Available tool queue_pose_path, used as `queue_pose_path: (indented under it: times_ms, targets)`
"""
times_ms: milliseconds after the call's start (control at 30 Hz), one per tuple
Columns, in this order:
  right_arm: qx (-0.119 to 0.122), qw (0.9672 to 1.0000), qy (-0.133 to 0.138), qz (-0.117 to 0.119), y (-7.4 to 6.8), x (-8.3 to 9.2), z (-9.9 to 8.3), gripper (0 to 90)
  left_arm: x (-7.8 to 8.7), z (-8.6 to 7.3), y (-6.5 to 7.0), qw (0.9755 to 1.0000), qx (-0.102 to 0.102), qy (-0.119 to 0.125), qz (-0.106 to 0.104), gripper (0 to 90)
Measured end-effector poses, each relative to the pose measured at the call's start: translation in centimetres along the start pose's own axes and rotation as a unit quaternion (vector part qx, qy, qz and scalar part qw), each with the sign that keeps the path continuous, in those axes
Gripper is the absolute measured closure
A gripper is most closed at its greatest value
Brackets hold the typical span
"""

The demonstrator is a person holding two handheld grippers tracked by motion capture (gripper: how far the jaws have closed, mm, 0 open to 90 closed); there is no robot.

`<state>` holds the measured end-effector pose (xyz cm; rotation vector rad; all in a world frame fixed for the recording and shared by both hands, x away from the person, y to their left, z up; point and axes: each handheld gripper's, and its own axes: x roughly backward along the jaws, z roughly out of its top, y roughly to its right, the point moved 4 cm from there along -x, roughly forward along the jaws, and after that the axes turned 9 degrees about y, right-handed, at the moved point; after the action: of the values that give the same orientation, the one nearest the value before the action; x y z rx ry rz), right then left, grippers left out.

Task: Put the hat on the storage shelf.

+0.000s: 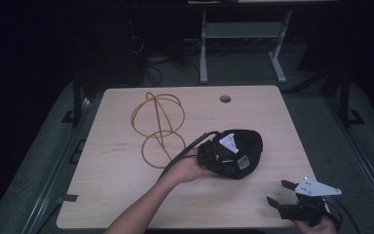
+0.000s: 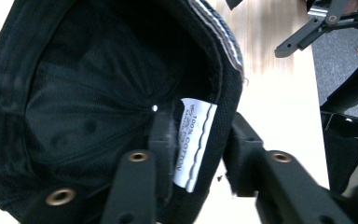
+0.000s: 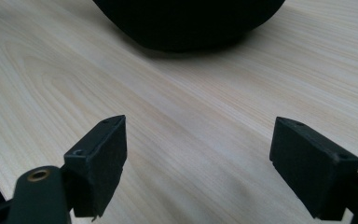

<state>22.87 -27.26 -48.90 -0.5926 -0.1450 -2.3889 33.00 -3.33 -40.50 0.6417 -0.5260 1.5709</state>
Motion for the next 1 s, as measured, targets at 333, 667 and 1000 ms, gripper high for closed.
queue_pose_path:
  times_ms: [333, 667, 1000]
  targets:
    - [-0.017, 0.9998, 0.009, 0.01, 0.3, 0.0, 0.4, 19.4, 0.6, 0.7, -0.3, 0.9999, 0.004, 0.012, -0.008, 78.5]
    - [-0.03, 0.9982, 0.042, 0.029, 0.5, 0.3, 1.9, 18.7, 1.9, 2.9, -0.9, 0.9978, 0.031, 0.058, -0.004, 79.3]
    - [-0.022, 0.997, 0.063, 0.038, 0.3, -0.5, 3.3, 18.7, 2.8, 5.4, -0.7, 0.996, 0.029, 0.084, -0.008, 79.4]
